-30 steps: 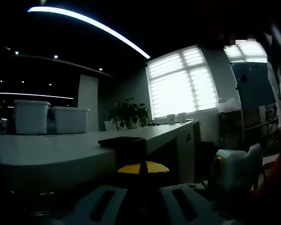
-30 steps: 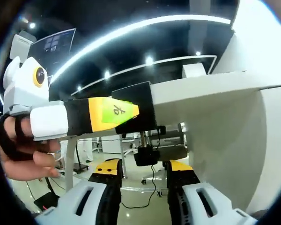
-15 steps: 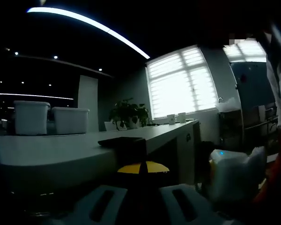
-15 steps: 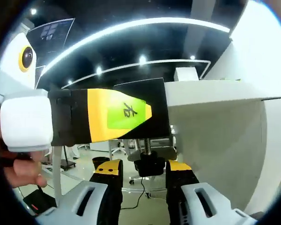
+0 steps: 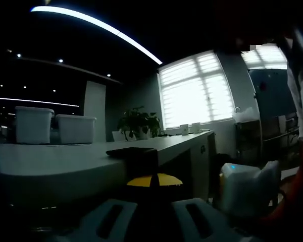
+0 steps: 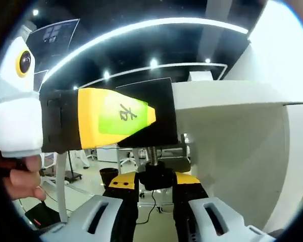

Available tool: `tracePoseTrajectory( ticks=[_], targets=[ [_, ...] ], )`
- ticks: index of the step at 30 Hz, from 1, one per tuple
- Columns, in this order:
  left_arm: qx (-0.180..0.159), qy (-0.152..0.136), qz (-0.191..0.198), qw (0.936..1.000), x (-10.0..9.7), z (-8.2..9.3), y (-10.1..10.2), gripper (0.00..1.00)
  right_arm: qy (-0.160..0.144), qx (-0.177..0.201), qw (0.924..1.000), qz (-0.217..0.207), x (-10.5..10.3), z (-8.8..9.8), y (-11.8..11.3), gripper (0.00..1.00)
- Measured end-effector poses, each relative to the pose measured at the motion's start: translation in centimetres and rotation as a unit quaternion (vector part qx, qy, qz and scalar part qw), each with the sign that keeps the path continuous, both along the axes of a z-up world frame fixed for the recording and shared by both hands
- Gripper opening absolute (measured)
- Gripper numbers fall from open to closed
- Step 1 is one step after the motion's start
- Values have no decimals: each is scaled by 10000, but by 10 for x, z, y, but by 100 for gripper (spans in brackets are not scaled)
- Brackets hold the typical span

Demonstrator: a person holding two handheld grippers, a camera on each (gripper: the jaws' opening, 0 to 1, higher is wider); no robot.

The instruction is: Clamp the fixed fixture on the desktop, loosen the retaining clip, secure it to the edge of the desk, and tighten the retaining clip.

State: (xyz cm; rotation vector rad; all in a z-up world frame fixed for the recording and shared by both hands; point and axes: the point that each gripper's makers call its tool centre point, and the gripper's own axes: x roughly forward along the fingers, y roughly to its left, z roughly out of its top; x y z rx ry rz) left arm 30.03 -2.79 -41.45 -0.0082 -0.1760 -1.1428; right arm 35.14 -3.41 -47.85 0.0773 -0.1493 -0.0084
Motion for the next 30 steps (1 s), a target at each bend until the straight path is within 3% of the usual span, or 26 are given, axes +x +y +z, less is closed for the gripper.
tracePoseTrajectory(
  ticks=[4, 8, 15, 23, 26, 29, 30],
  targets=[
    [-18, 16, 0, 10000, 0, 0, 0, 1, -82, 83, 9986, 508, 2, -1, 3, 25],
    [-57, 55, -4, 10000, 0, 0, 0, 1, 56, 388, 9939, 1035, 3, -8, 4, 23],
    [-14, 31, 7, 10000, 0, 0, 1, 1, 45, 235, 9881, 1519, 5, -8, 5, 23],
    [-5, 25, 5, 10000, 0, 0, 1, 1, -11, -69, 9887, 1495, 5, -8, 7, 23],
    [-2, 22, 3, 10000, 0, 0, 1, 1, -109, -539, 9915, 1179, 2, -4, 2, 30],
    [71, -71, 43, 9999, -1, 0, 0, 1, -55, -652, 9910, 1171, -5, -2, 9, 38],
    [116, -135, 64, 9998, -1, 0, 0, 1, -58, -740, 9928, 945, -7, 0, 4, 41]
  ],
)
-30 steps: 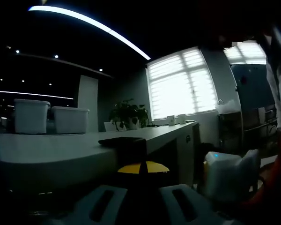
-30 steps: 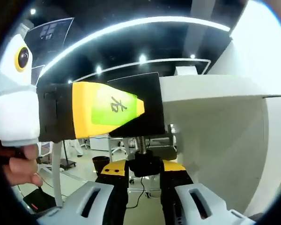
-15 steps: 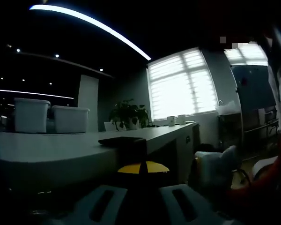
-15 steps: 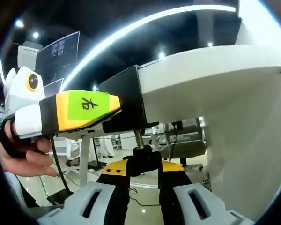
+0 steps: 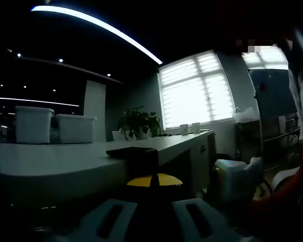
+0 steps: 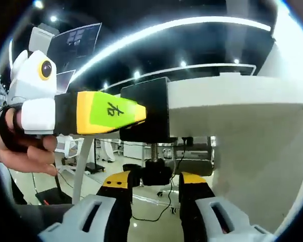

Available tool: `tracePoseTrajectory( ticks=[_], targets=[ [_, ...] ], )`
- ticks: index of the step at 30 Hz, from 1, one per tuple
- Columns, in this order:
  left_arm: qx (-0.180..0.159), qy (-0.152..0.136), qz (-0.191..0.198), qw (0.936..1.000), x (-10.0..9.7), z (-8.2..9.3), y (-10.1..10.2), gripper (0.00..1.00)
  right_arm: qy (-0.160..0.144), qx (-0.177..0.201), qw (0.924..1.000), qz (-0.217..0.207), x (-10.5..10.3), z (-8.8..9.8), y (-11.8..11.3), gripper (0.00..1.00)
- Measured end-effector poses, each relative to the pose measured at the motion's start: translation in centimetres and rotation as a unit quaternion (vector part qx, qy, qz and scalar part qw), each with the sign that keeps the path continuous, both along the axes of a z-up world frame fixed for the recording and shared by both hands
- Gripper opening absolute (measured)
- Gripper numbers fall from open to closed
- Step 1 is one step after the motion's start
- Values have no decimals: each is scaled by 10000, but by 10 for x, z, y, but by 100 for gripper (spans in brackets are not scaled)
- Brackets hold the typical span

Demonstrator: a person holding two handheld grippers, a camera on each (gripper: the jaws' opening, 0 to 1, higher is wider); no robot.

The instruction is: Clamp the fixed fixture on the desktop, loosen the retaining clip, secure it to the edge of the desk, and tighten the retaining clip.

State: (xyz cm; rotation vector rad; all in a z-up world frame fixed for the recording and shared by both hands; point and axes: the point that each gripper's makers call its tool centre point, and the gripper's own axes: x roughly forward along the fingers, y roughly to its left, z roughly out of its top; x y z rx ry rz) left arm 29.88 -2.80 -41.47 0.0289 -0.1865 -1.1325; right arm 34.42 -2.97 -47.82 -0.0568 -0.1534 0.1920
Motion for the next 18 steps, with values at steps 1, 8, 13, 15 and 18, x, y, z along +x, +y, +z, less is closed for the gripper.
tracePoseTrajectory(
  ticks=[1, 8, 13, 15, 18],
  targets=[
    [3, -3, 2, 10000, 0, 0, 0, 1, -80, 20, 9995, -292, -3, 3, -5, 43],
    [-44, 40, -13, 10000, 1, 0, 0, 1, -101, 179, 9940, -1073, -17, 7, 1, 52],
    [26, -25, 20, 10000, 1, -1, 0, 1, -509, 25, 9877, -1479, -10, 23, -5, 43],
    [14, -4, 8, 10000, 1, -1, 0, 1, -370, 157, 9883, -1473, -2, 17, -7, 42],
    [2, 16, -10, 10000, 1, -1, 0, 1, -151, 332, 9883, -1482, 7, 7, -13, 38]
  ],
)
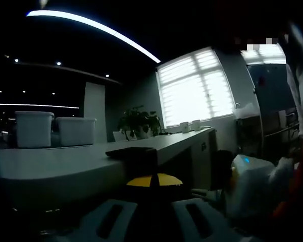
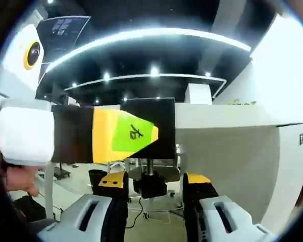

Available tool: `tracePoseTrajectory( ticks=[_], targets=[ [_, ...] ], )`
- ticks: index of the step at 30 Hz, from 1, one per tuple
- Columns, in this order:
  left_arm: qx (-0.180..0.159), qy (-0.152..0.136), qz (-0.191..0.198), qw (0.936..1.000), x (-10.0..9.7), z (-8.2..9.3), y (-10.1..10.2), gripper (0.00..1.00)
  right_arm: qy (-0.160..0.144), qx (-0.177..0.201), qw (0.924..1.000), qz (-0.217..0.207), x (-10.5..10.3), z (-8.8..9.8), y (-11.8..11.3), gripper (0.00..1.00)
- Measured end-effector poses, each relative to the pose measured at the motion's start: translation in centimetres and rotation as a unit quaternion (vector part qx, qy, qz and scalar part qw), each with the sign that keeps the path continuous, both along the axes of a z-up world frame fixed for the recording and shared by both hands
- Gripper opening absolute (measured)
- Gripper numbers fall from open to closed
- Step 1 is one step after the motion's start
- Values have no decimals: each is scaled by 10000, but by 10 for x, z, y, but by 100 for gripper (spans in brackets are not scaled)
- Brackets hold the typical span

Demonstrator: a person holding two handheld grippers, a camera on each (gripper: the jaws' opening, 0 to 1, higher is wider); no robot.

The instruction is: Clamp the fixed fixture on the desktop, loosen the retaining clip, secure it to the edge of the desk, and tighten the retaining clip.

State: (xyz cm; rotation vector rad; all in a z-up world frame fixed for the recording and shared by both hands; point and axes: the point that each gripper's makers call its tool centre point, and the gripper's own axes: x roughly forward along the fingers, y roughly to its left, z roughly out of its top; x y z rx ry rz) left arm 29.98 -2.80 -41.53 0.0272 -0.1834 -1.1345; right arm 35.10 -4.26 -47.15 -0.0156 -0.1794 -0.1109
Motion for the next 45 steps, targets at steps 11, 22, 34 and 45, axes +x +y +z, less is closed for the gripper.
tracePoseTrajectory(
  ticks=[11, 22, 34, 45],
  targets=[
    [-28, 61, -36, 10000, 0, -3, -1, 1, -145, -34, 9940, 1086, 6, 0, 17, 25],
    [-7, 62, -53, 10000, 0, -2, -1, 1, -191, -357, 9635, 2647, 6, -1, 18, 25],
    [117, 12, 33, 9999, -1, -2, -1, 1, -213, -6, 9743, 2240, -4, -11, 16, 42],
    [13, -5, 40, 10000, -2, 4, 0, 1, -149, 415, 9955, 833, -5, -11, -1, 40]
  ],
)
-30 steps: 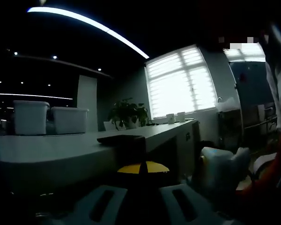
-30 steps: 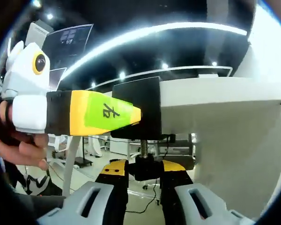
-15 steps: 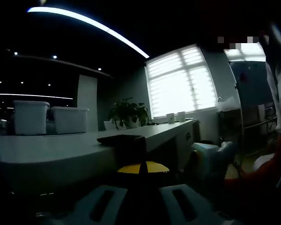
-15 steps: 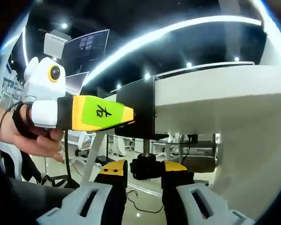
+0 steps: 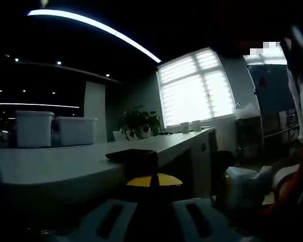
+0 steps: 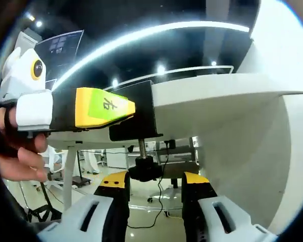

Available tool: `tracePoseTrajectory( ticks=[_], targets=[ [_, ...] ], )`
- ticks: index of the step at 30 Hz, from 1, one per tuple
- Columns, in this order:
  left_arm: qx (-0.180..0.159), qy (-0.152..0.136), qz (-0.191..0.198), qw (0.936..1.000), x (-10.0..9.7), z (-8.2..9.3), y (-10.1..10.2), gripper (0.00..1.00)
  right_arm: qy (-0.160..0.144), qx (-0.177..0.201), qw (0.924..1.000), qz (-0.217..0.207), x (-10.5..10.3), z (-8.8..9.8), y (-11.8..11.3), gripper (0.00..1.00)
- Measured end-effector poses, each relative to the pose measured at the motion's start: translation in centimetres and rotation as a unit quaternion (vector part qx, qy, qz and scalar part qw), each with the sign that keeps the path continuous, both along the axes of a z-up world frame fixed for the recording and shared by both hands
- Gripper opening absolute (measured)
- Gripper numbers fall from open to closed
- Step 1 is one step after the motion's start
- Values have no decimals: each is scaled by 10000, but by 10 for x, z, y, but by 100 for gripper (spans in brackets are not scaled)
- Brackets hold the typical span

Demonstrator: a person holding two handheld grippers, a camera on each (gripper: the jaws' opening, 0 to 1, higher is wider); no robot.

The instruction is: Clamp the fixed fixture on the desktop, loosen the retaining clip, secure it to the edge of the desk, and tighten the retaining clip.

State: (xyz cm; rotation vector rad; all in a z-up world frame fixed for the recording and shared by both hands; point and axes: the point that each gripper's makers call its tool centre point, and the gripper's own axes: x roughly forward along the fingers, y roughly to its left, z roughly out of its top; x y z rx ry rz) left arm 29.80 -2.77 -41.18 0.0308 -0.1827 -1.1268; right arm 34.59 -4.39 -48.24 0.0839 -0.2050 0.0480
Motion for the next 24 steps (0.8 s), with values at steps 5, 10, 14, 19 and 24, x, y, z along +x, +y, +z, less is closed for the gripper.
tracePoseTrajectory(
  ticks=[5, 10, 14, 19, 24],
  targets=[
    [-2, -10, 8, 10000, -1, 0, 0, 1, -99, -17, 9999, 127, 2, 11, 12, 35],
    [-61, 39, -16, 10000, 0, 0, 1, 1, -111, -124, 9998, 75, 3, 14, 15, 29],
    [-51, 23, -13, 10000, 0, 0, 1, 1, -112, -97, 9998, 127, 3, 13, 11, 27],
    [-36, 34, -15, 10000, 0, 1, 1, 1, -234, -161, 9973, 682, 5, 13, 15, 26],
    [-89, 77, -32, 9999, 1, 1, 1, 1, -245, -371, 9923, 1158, 8, 12, 17, 26]
  ],
)
